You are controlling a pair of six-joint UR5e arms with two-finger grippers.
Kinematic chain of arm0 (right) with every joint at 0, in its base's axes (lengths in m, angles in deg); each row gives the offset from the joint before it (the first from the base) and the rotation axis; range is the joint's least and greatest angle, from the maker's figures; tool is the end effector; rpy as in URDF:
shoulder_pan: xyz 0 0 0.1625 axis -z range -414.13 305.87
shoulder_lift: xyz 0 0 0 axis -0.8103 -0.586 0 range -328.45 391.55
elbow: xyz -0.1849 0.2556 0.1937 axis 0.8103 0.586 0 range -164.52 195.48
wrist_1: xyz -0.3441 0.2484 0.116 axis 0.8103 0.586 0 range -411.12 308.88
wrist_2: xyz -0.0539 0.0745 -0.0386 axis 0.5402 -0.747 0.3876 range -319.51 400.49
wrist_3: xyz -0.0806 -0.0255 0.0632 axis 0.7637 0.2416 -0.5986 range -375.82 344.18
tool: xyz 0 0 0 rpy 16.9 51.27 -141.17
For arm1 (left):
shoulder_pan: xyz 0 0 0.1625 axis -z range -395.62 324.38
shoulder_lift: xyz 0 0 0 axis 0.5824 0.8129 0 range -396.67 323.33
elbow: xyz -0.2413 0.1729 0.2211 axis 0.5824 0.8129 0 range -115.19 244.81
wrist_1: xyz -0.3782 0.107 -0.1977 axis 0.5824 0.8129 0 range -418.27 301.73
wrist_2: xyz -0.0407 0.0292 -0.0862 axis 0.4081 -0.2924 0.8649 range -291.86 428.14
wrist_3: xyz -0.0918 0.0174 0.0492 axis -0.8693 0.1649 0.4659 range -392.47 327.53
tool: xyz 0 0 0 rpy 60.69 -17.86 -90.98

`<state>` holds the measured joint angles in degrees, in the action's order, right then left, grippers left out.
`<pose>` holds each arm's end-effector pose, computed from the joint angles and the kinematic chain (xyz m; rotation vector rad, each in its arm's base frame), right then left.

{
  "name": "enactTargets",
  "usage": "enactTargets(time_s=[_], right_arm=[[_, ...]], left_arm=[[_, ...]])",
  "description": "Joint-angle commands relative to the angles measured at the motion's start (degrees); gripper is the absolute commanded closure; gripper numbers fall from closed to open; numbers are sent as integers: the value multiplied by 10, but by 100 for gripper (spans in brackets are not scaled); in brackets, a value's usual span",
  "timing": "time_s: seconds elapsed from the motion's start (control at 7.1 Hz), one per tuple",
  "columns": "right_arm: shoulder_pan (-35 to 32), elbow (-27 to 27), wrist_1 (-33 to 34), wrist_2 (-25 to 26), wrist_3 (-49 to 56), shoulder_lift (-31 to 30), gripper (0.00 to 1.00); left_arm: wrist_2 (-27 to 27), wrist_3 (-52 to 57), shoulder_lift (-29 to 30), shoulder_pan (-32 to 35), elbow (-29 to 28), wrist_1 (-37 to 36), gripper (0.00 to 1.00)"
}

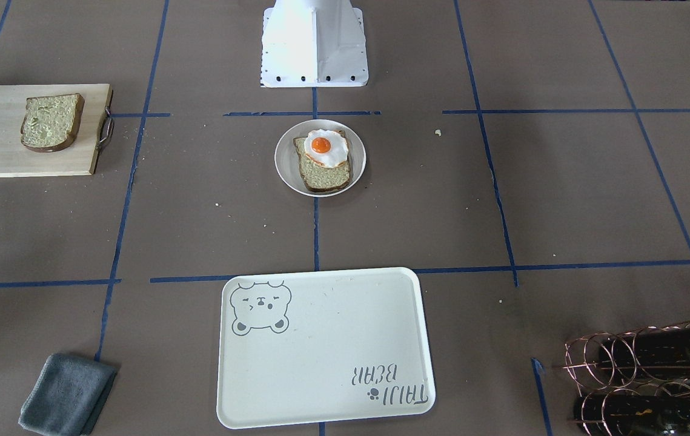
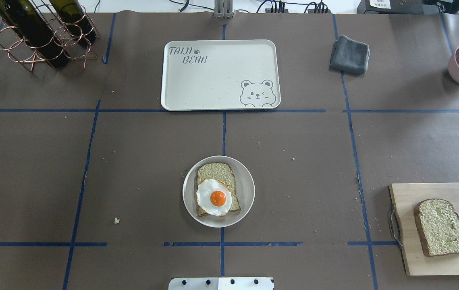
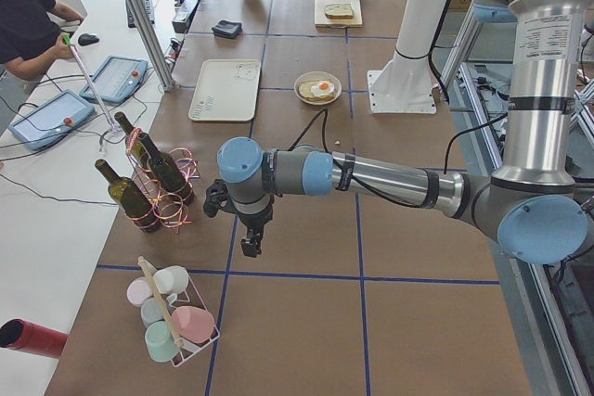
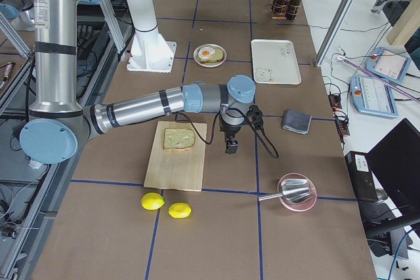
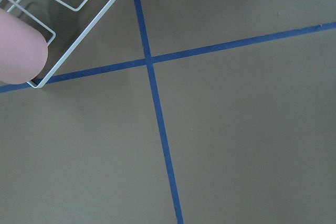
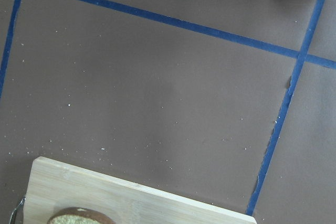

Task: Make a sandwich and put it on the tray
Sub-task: 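Move the right gripper toward the bread slice on the wooden board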

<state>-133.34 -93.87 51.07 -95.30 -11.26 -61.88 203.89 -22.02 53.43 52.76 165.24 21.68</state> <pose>-0.0342 -0.4875 0.4840 0.0182 -0.8040 -0.2792 -0.0431 -0.5147 0.5288 0.0695 0.7967 0.2027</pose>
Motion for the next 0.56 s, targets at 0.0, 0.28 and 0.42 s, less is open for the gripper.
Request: enactTargets(time_s=[0.0,0.28,0.42], right_arm=[[0,2,-2,-8,-2,-1,0],[0,4,-8,-6,-8,-3,0],[2,5,-32,-9,-9,-8,0]], left_arm=[[3,6,9,1,7,-1,0],[2,1,9,0,-5,1,0],[3,3,9,0,3,6,0]])
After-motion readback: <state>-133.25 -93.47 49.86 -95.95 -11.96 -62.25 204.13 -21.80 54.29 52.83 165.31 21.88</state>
